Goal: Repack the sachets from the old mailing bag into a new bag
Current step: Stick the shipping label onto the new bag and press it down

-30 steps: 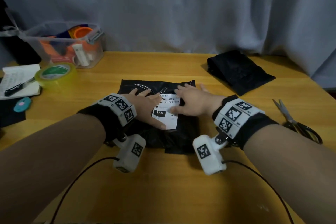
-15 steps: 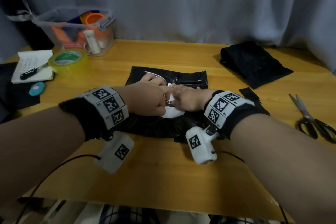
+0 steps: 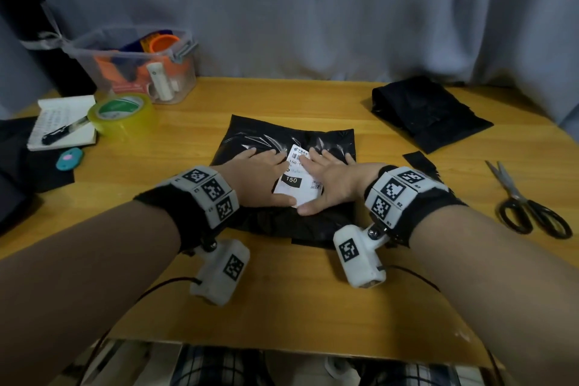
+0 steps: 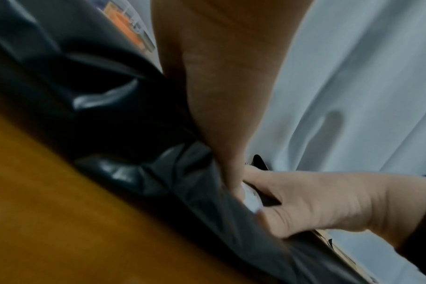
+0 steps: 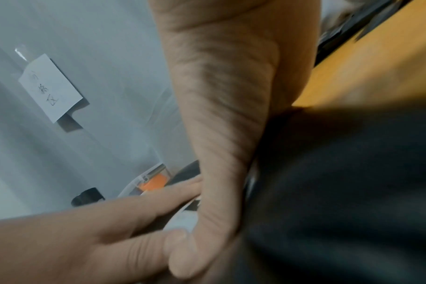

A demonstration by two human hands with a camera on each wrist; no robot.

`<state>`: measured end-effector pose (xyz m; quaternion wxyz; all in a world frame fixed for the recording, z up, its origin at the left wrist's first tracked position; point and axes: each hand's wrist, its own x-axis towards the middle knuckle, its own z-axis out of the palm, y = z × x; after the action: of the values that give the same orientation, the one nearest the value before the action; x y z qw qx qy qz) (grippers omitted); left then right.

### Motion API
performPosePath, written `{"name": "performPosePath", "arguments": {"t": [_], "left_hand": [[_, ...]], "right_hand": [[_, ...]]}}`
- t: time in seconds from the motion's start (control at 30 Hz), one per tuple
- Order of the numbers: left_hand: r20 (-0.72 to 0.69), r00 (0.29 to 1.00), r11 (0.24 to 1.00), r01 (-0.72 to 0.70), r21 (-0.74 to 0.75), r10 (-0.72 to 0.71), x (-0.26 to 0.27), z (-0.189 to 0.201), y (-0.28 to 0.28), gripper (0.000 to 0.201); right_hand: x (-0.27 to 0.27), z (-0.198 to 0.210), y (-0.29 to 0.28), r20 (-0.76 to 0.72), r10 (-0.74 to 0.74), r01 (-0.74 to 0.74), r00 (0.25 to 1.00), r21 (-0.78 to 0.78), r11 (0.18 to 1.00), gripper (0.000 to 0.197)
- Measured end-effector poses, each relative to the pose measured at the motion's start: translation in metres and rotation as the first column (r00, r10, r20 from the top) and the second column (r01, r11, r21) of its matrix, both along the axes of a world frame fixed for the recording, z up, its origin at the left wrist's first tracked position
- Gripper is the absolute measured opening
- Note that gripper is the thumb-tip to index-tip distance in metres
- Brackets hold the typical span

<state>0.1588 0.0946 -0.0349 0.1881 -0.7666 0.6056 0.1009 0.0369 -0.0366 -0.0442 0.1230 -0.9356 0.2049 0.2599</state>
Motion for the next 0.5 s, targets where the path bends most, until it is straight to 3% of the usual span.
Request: {"name": "performPosePath", "arguments": {"t": [0.13,0.23,0.3,0.4,0.5], "left_hand": [[0.020,1.000,0.999,-0.017,0.038,0.016,0.006,-0.001,-0.009,0.094],[0.020,0.999,0.999,-0.025,0.024,0.025,0.014,-0.003,-0.022,0.094],[0.013,0.998,0.998,-0.060,0.005,0.060,0.024,-0.005,-0.034,0.095],[-0.010,0.994,0.994,-0.108,-0.036,0.107,0.039,-0.004,-0.052,0.095],[-0.010,0.992,0.991,-0.123,-0.057,0.123,0.047,-0.001,-0.059,0.092]], "right_hand": [[-0.015,0.007,-0.022,-0.041,-0.058,0.056,0.997,-0.047,0.997,0.123],[-0.021,0.012,-0.033,0.034,-0.093,0.094,0.995,-0.049,0.994,0.115],[-0.020,0.015,-0.039,0.193,-0.127,0.134,0.973,-0.021,0.991,0.100],[-0.010,0.015,-0.047,0.453,-0.173,0.202,0.874,-0.015,0.979,0.066],[-0.006,0.019,-0.051,0.506,-0.188,0.237,0.842,-0.034,0.971,0.048]]}}
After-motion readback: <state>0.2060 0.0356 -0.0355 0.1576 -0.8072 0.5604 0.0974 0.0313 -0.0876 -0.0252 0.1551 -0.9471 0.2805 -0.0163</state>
